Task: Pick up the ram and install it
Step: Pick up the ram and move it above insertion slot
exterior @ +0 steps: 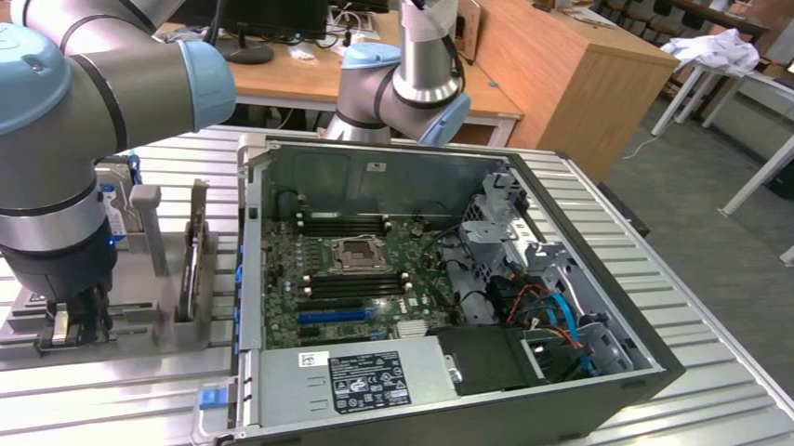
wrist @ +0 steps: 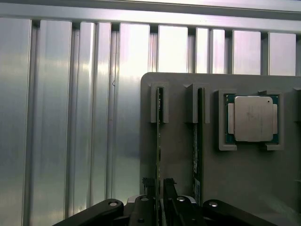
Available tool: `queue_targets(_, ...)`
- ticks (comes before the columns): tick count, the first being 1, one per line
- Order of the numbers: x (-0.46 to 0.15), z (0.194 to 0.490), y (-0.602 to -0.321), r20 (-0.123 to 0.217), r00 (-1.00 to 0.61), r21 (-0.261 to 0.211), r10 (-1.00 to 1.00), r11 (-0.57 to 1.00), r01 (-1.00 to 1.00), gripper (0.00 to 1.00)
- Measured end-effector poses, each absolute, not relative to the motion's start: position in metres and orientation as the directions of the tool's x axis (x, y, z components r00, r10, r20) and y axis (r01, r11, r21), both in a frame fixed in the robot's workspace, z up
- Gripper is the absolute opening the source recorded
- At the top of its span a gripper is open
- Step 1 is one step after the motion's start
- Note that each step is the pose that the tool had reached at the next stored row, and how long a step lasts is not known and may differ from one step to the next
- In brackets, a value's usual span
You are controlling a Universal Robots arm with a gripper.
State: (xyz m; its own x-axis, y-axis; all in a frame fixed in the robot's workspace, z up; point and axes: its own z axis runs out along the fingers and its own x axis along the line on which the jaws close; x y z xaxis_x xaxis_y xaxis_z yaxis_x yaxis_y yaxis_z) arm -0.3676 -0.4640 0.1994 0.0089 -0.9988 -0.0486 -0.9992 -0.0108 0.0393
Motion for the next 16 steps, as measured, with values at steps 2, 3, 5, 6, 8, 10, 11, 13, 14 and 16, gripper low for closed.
queue_targets(2,-0.3676,0.1994,-0.464,-0.049,0.009,0.039,-0.999,-0.011,-0.999,0.22)
queue_targets(3,-0.3676,0.1994,-0.464,-0.049,0.009,0.039,-0.999,-0.011,-0.999,0.22)
queue_targets(5,-0.3676,0.1994,-0.464,-0.049,0.009,0.039,-0.999,-0.011,-0.999,0.22)
queue_targets(6,-0.3676,0.1994,-0.464,-0.049,0.009,0.039,-0.999,-0.011,-0.999,0.22)
queue_targets(8,-0.3676,0.1993,-0.464,-0.049,0.009,0.039,-0.999,-0.011,-0.999,0.22)
queue_targets(10,-0.3676,0.1994,-0.464,-0.049,0.009,0.039,-0.999,-0.011,-0.999,0.22)
queue_targets(11,-0.3676,0.1994,-0.464,-0.049,0.009,0.039,-0.999,-0.011,-0.999,0.22)
queue_targets(13,-0.3676,0.1994,-0.464,-0.049,0.009,0.039,-0.999,-0.011,-0.999,0.22)
queue_targets(14,-0.3676,0.1994,-0.464,-0.049,0.009,0.039,-0.999,-0.011,-0.999,0.22)
queue_targets(16,-0.3676,0.1994,-0.464,-0.049,0.009,0.039,-0.999,-0.011,-0.999,0.22)
